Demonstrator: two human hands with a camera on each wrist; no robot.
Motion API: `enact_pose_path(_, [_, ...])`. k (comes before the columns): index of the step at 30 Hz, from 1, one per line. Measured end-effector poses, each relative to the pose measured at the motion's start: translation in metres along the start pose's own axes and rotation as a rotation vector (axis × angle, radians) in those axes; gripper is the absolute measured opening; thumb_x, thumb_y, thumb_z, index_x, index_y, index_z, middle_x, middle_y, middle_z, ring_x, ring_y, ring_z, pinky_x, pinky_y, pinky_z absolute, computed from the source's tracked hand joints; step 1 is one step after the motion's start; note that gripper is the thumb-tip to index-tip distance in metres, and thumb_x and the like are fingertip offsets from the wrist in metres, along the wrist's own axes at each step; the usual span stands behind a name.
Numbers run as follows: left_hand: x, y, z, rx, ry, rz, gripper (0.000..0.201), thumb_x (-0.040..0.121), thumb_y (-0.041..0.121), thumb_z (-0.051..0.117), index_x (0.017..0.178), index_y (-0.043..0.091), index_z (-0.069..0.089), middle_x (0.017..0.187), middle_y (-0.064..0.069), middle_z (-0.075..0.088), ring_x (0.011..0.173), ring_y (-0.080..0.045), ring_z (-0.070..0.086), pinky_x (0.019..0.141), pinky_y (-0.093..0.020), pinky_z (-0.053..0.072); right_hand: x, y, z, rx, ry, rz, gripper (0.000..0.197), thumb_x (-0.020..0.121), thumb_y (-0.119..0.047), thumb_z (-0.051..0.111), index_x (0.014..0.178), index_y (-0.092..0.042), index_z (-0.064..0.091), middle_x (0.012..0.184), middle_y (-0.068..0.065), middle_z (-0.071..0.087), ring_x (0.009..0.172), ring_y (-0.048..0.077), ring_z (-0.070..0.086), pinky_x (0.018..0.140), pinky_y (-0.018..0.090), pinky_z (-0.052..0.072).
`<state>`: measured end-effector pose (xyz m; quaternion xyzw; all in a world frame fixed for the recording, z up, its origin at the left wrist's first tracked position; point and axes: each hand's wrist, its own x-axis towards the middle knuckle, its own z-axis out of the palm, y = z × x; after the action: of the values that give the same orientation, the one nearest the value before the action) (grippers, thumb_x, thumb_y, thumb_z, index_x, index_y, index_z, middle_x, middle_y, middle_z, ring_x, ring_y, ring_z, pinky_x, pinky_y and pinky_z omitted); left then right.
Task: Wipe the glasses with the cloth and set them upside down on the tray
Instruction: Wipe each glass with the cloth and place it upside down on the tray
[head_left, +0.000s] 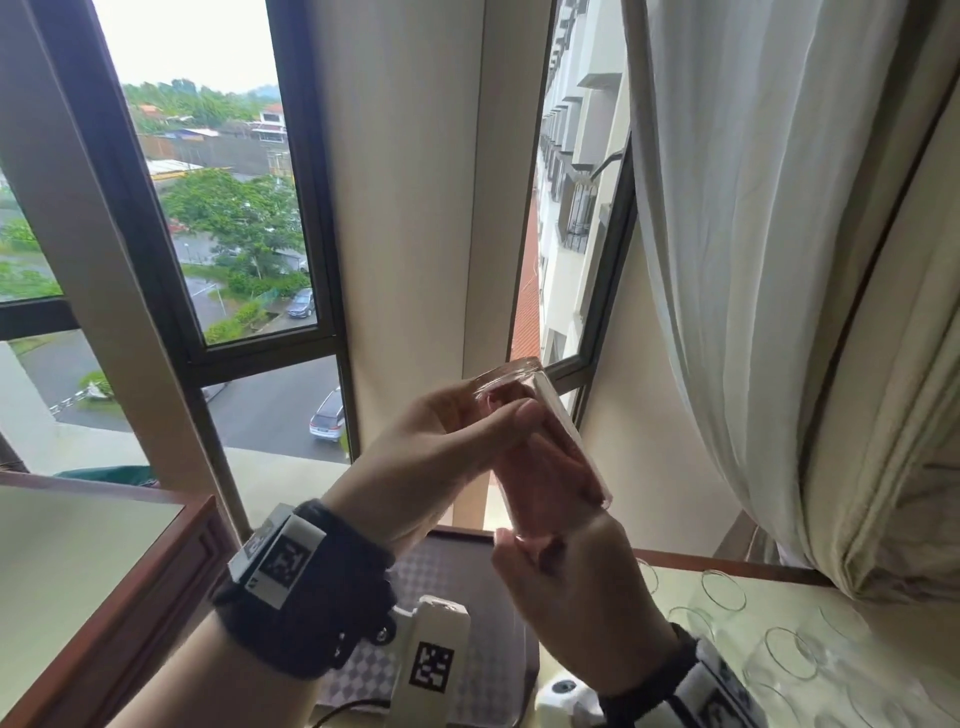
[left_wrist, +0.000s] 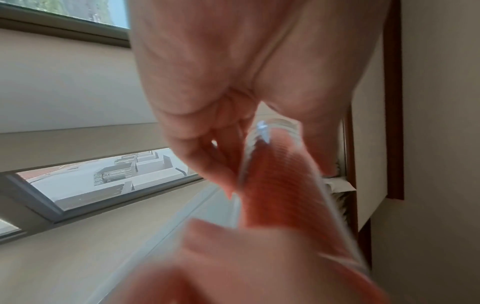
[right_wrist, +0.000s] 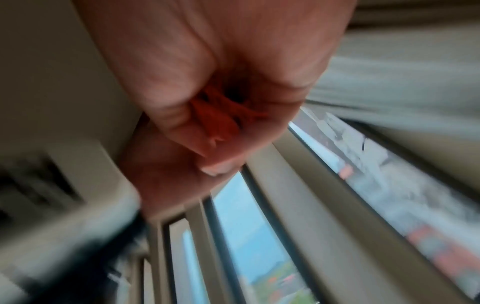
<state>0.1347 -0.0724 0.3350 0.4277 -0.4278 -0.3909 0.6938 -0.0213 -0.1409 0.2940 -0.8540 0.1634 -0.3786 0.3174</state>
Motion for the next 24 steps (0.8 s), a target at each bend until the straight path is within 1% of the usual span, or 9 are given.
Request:
enact_pose_path(2, [-0.003,0.003,-0.002,-0.11,-0.11,0.01,0.061,0.075,0.041,0.094,0.119,0.004,0.076,0.118,-0.026,0.067,0.112,-0.033,0.065,0.103,-0.04,0.056,-0.002,-0.013,-0.011,0.482,-0.152,0.202,0.015,0.074,-0.01,0.07,0.088,-0.009,0.063,0.057,0.02,0.057,0.041,0.025,0.056,0.037,0.035,0.049])
enact_pose_path(5, [-0.002,0.004,-0.004,-0.193,-0.164,0.032,0.07,0.078,0.034,0.093,0.129,-0.006,0.067,0.13,-0.034,0.058,0.12,-0.041,0.059,0.109,-0.046,0.052,-0.003,-0.024,-0.021,0.904,-0.308,0.25,0.025,0.075,-0.005,0.07,0.1,-0.005,0.067,0.06,0.017,0.058,0.043,0.026,0.053,0.038,0.026,0.045])
enact_pose_path(7, [0.003,0.005,0.002,-0.153,-0.071,0.007,0.069,0.077,0.038,0.093,0.124,-0.006,0.069,0.118,-0.027,0.065,0.109,-0.034,0.066,0.099,-0.041,0.059,-0.002,-0.017,-0.019,0.725,-0.269,0.194,0.015,0.083,-0.004,0.067,0.098,-0.004,0.067,0.057,0.014,0.061,0.041,0.022,0.054,0.037,0.026,0.045])
enact_pose_path(9, [0.007,0.006,0.009,-0.02,0.109,-0.044,0.057,0.082,0.041,0.087,0.112,-0.006,0.072,0.104,-0.022,0.072,0.096,-0.029,0.072,0.087,-0.033,0.062,0.002,-0.006,-0.017,0.174,-0.11,0.025,0.012,0.085,-0.014,0.065,0.075,-0.008,0.065,0.051,0.003,0.058,0.038,0.013,0.052,0.038,0.025,0.045])
enact_pose_path(12, [0.013,-0.002,0.014,0.245,0.264,-0.15,0.062,0.08,0.054,0.087,0.102,-0.004,0.079,0.101,-0.023,0.079,0.101,-0.042,0.076,0.096,-0.043,0.063,0.004,0.006,-0.01,-0.36,-0.109,-0.08,0.019,0.081,-0.029,0.06,0.064,-0.019,0.057,0.052,-0.011,0.05,0.042,0.009,0.046,0.046,0.015,0.04])
enact_pose_path(16, [0.009,-0.011,0.012,0.185,0.18,-0.144,0.059,0.086,0.047,0.079,0.108,-0.008,0.074,0.11,-0.03,0.075,0.104,-0.04,0.072,0.102,-0.043,0.06,0.001,0.006,-0.008,0.111,-0.14,0.2,0.01,0.082,-0.023,0.061,0.085,-0.013,0.062,0.057,0.005,0.06,0.047,0.02,0.058,0.042,0.033,0.049])
enact_pose_path(18, [0.004,-0.015,0.009,-0.094,0.007,-0.096,0.065,0.09,0.039,0.079,0.124,-0.013,0.062,0.122,-0.036,0.063,0.114,-0.04,0.062,0.11,-0.052,0.05,-0.001,-0.009,-0.021,0.654,-0.264,0.28,0.027,0.085,0.002,0.064,0.103,-0.017,0.068,0.061,0.011,0.064,0.045,0.023,0.059,0.037,0.026,0.045])
enact_pose_path(20, [0.002,-0.019,0.006,-0.315,-0.17,-0.057,0.072,0.087,0.04,0.085,0.136,-0.006,0.059,0.132,-0.032,0.058,0.121,-0.039,0.059,0.116,-0.061,0.04,-0.004,-0.021,-0.028,0.907,-0.343,0.263,0.032,0.084,0.006,0.062,0.097,-0.023,0.071,0.058,0.012,0.061,0.042,0.023,0.053,0.038,0.024,0.044])
enact_pose_path(24, [0.007,-0.018,0.014,-0.091,0.042,-0.093,0.076,0.086,0.05,0.082,0.126,-0.012,0.064,0.121,-0.03,0.066,0.113,-0.038,0.064,0.108,-0.05,0.052,-0.004,-0.006,-0.017,0.334,-0.174,0.256,0.009,0.087,-0.01,0.064,0.081,-0.016,0.067,0.053,0.008,0.063,0.039,0.015,0.054,0.042,0.029,0.051])
